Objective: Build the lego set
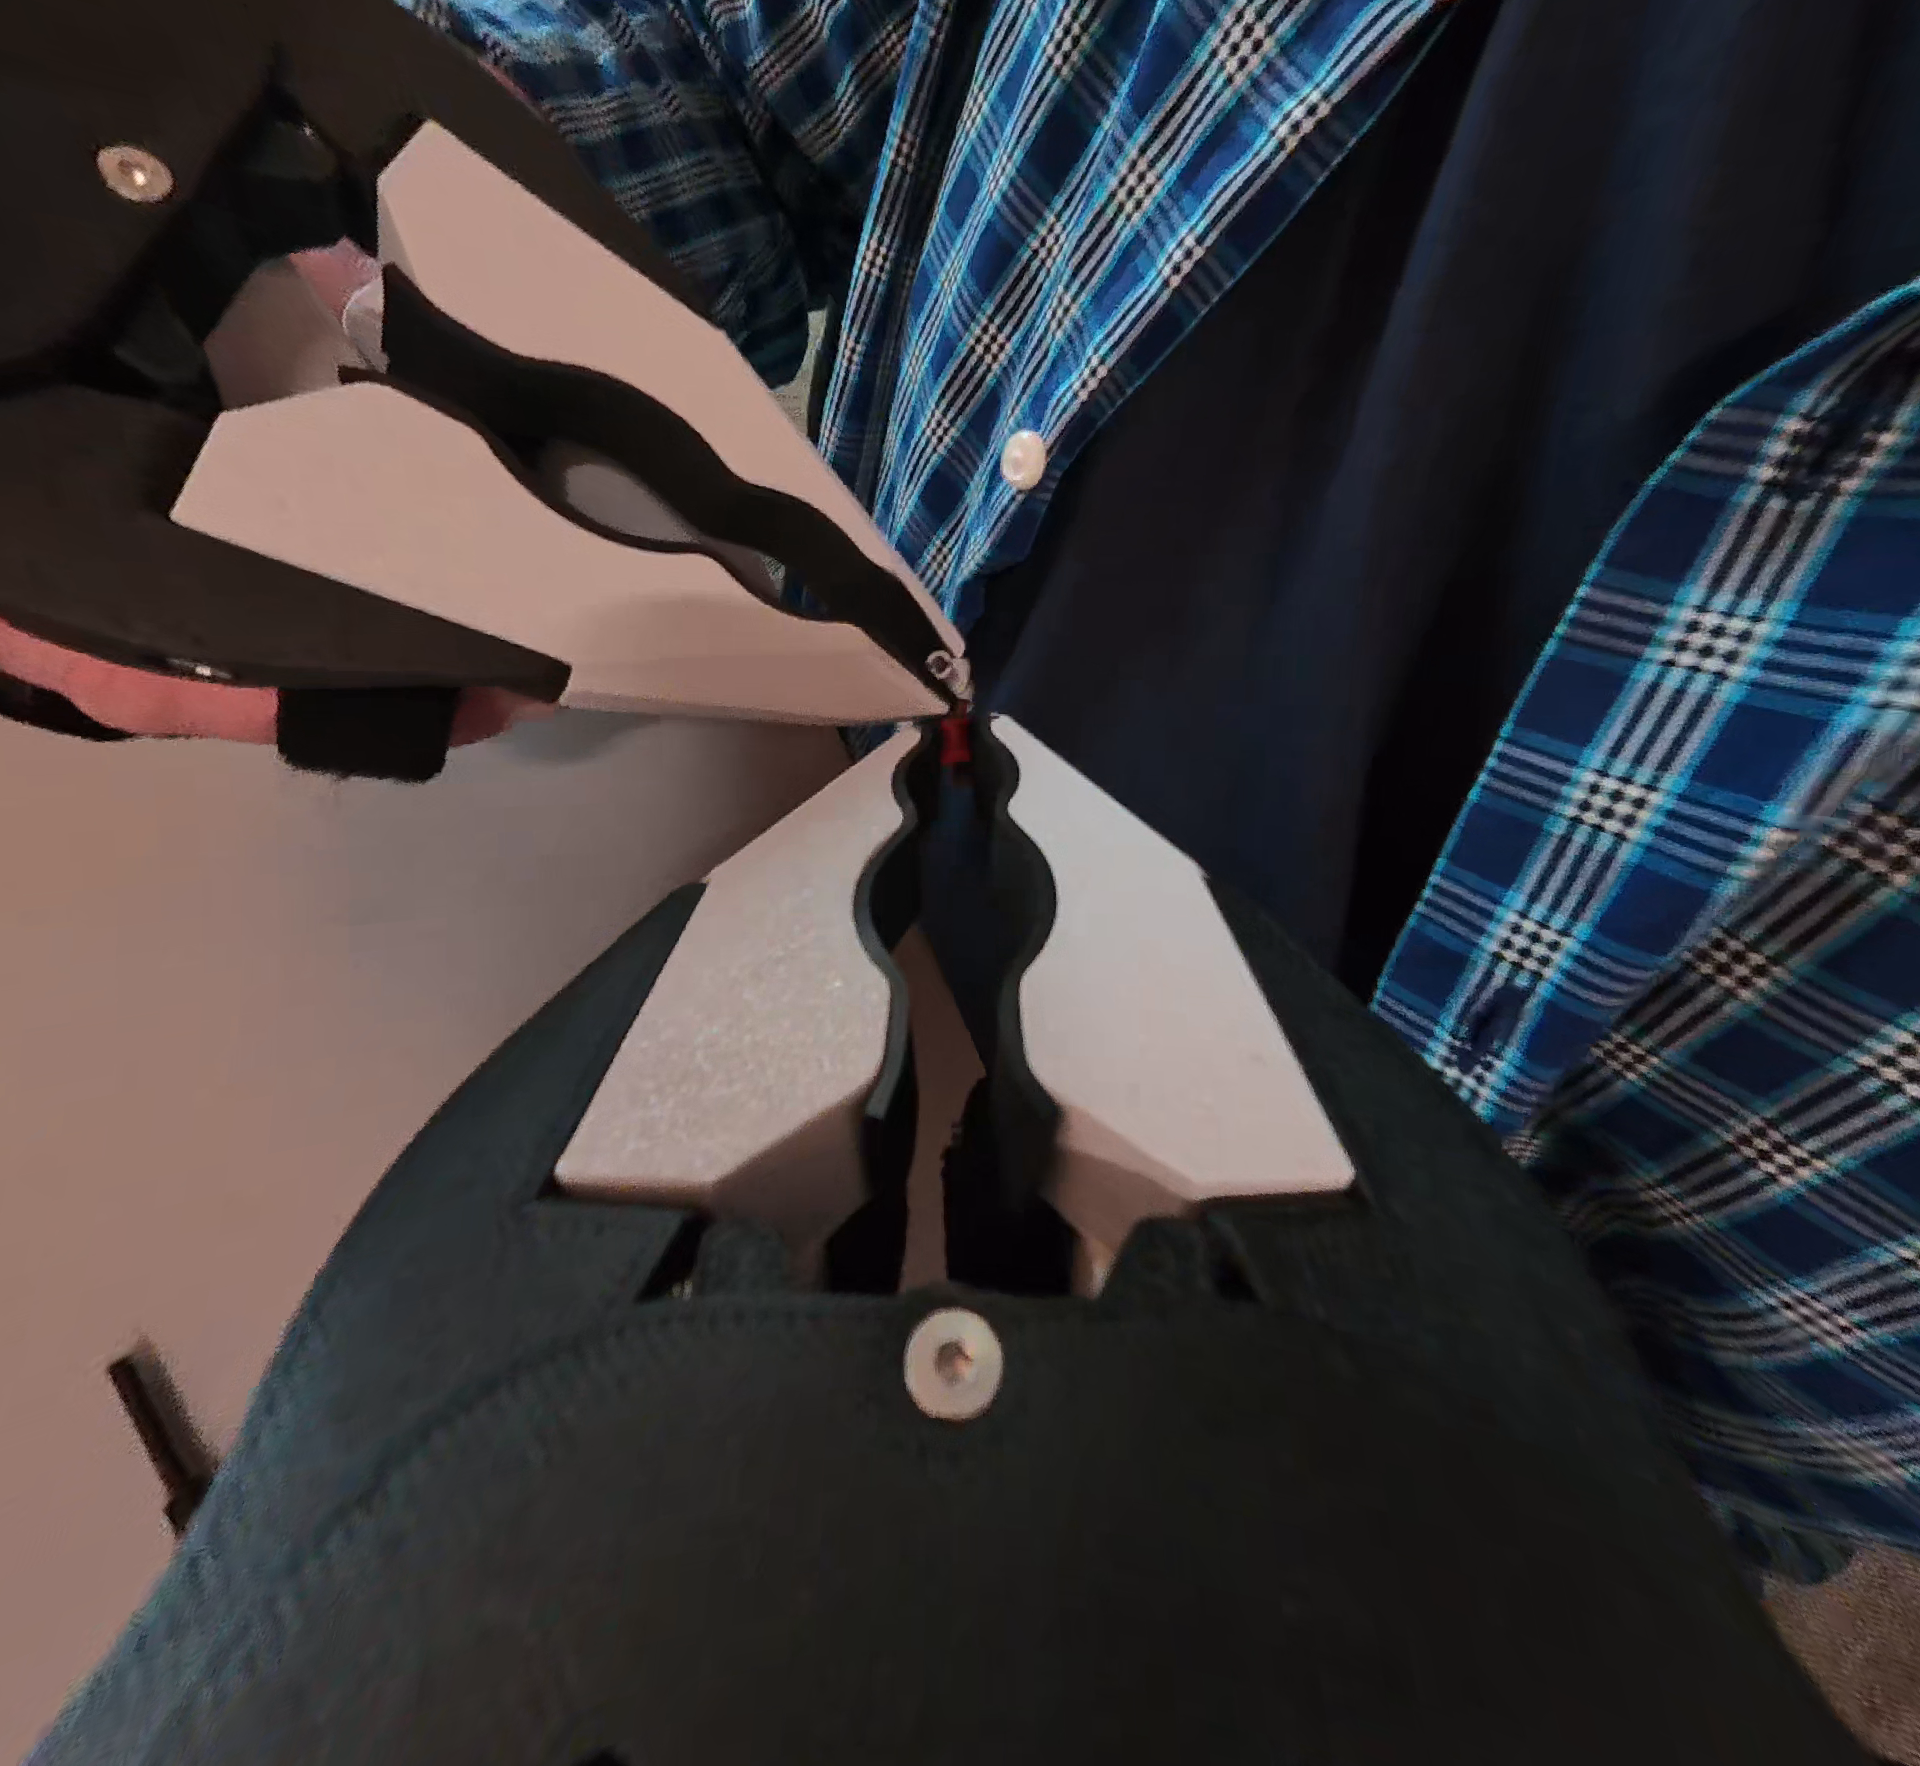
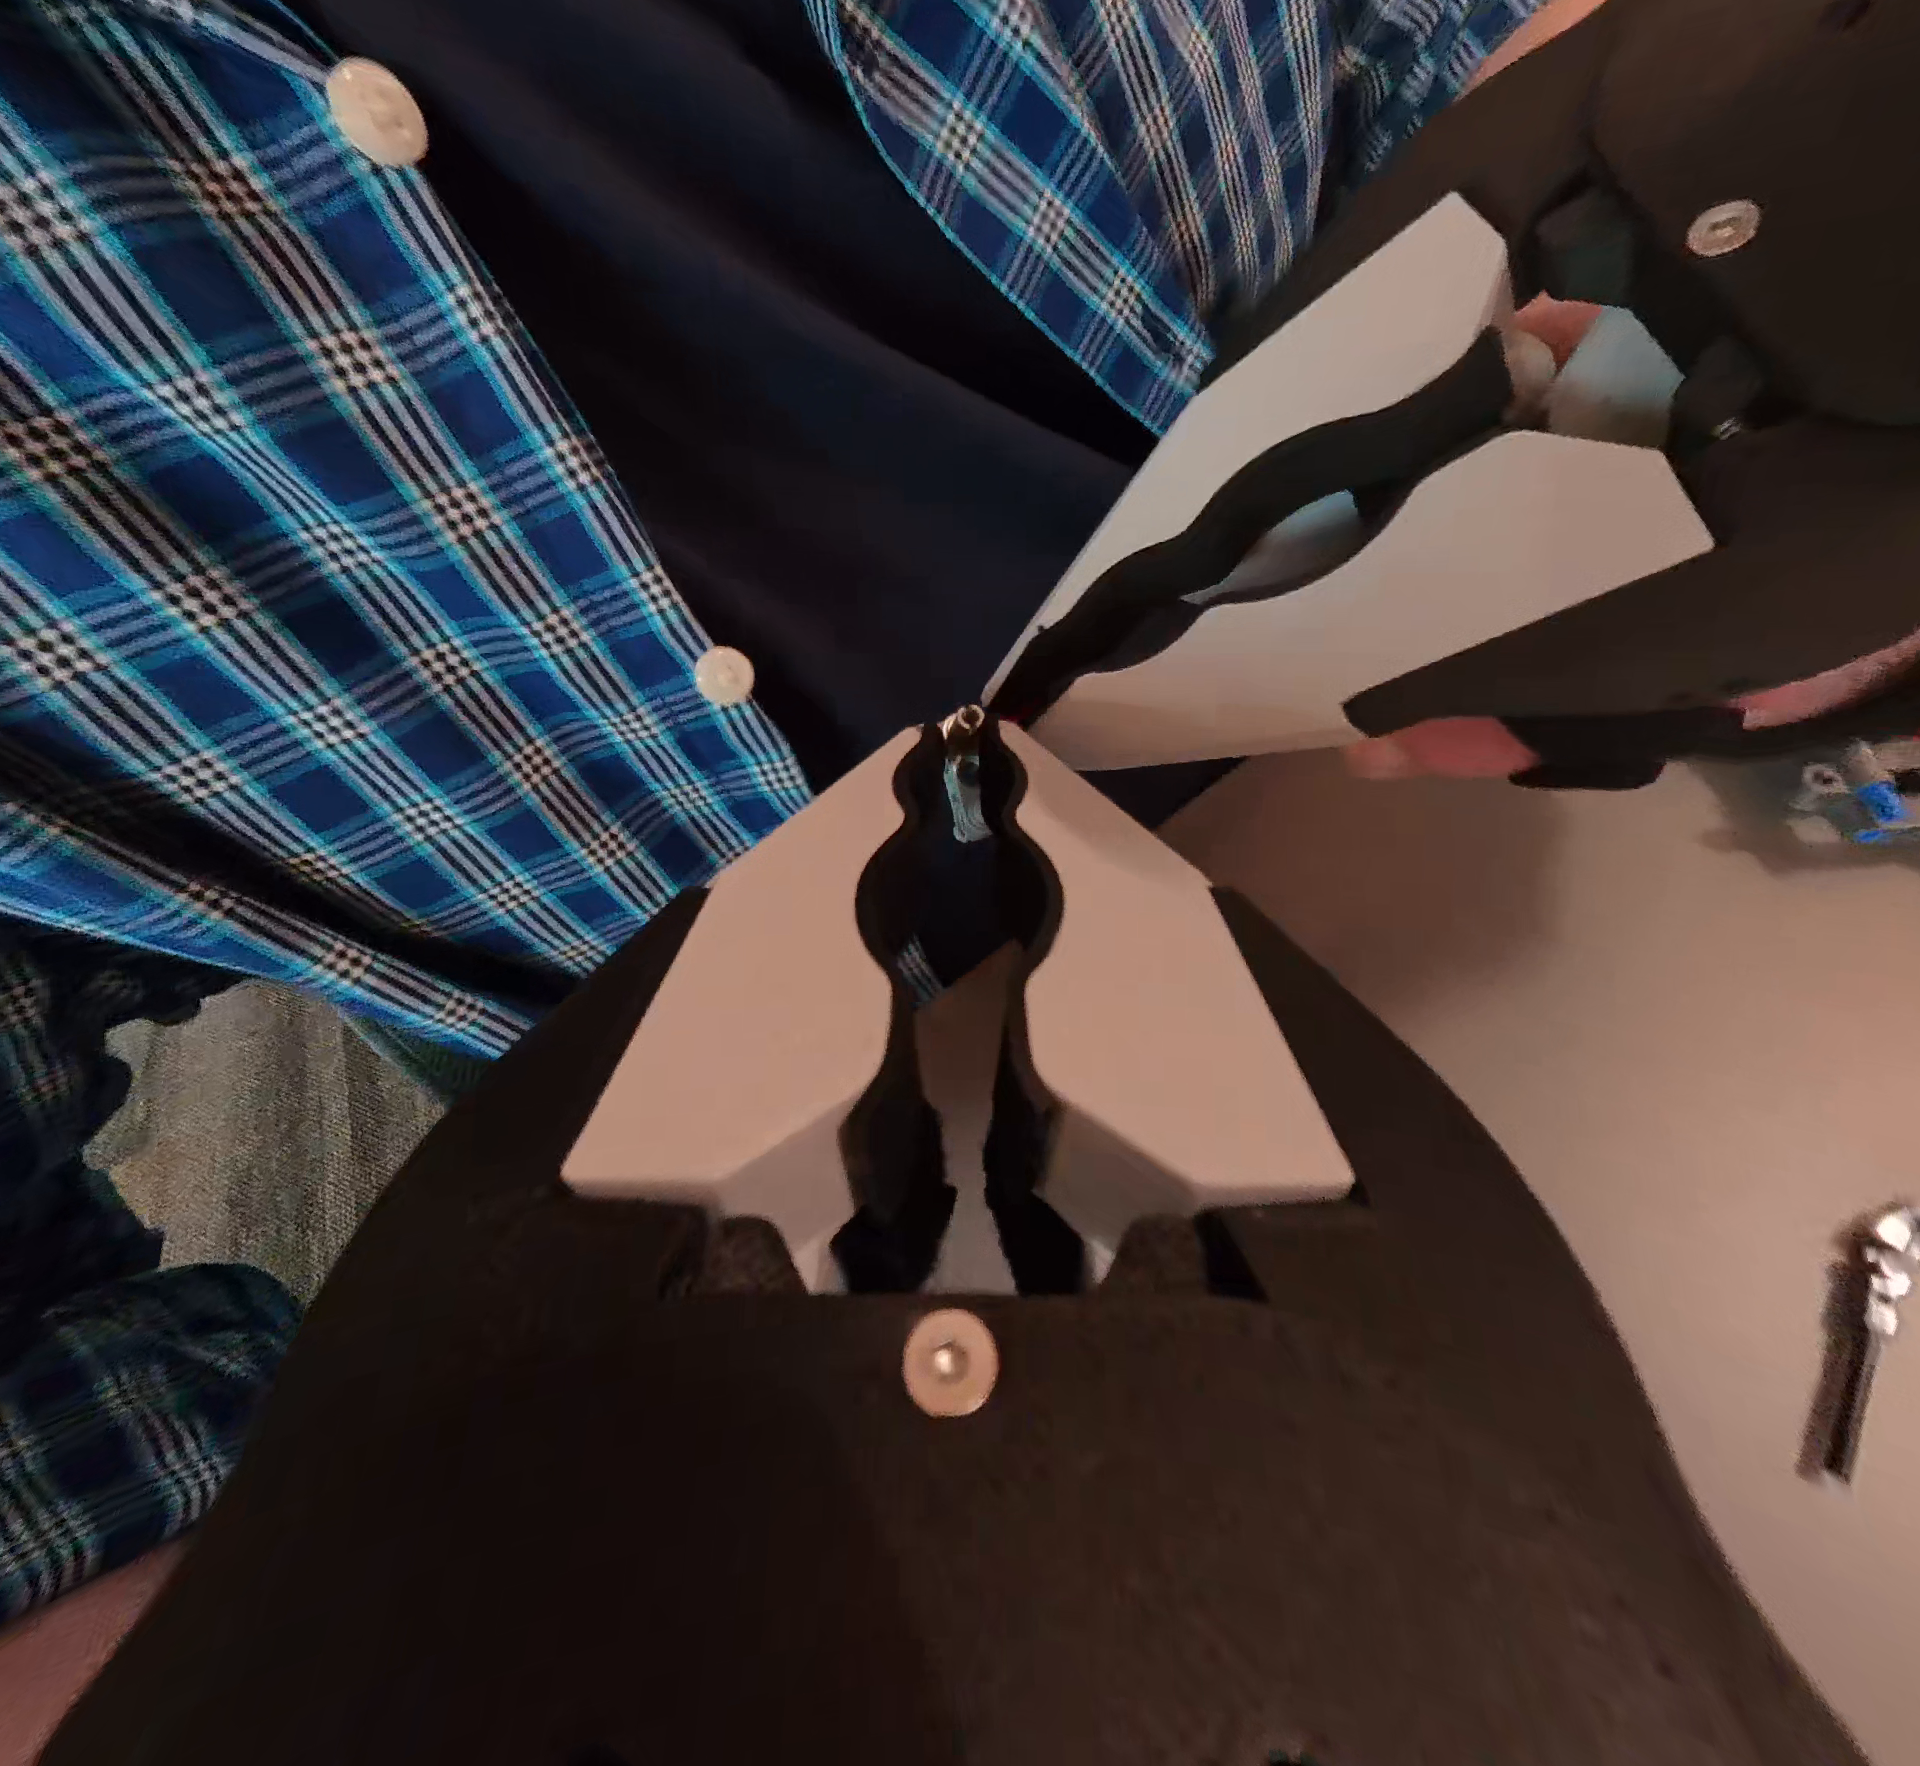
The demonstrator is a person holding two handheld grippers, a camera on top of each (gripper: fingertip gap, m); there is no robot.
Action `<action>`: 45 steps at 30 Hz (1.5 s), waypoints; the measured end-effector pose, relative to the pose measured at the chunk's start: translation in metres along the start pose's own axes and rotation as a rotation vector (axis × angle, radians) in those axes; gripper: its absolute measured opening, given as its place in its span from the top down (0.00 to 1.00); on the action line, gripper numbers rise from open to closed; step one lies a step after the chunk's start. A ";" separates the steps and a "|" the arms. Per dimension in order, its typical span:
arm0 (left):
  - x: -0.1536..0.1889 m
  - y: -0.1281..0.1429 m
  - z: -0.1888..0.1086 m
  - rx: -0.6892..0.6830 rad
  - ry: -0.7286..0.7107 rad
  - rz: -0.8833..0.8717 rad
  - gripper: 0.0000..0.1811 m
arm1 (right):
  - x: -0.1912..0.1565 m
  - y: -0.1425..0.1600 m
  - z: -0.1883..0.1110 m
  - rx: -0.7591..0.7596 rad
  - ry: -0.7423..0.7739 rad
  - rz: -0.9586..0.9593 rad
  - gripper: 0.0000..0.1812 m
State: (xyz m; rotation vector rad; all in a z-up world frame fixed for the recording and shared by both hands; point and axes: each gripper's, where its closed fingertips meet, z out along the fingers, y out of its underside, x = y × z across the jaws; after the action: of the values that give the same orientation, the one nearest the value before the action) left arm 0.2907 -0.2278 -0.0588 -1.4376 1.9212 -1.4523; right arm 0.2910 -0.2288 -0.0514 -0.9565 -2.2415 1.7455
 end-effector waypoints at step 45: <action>-0.073 0.092 -0.003 -0.015 -0.729 -0.491 0.88 | 0.083 0.092 -0.008 -0.162 0.611 0.390 0.92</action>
State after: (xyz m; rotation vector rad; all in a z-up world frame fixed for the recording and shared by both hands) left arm 0.2729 -0.1663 -0.1574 -2.1595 1.1767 -0.8608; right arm 0.2650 -0.1648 -0.1549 -1.7708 -1.8891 1.1497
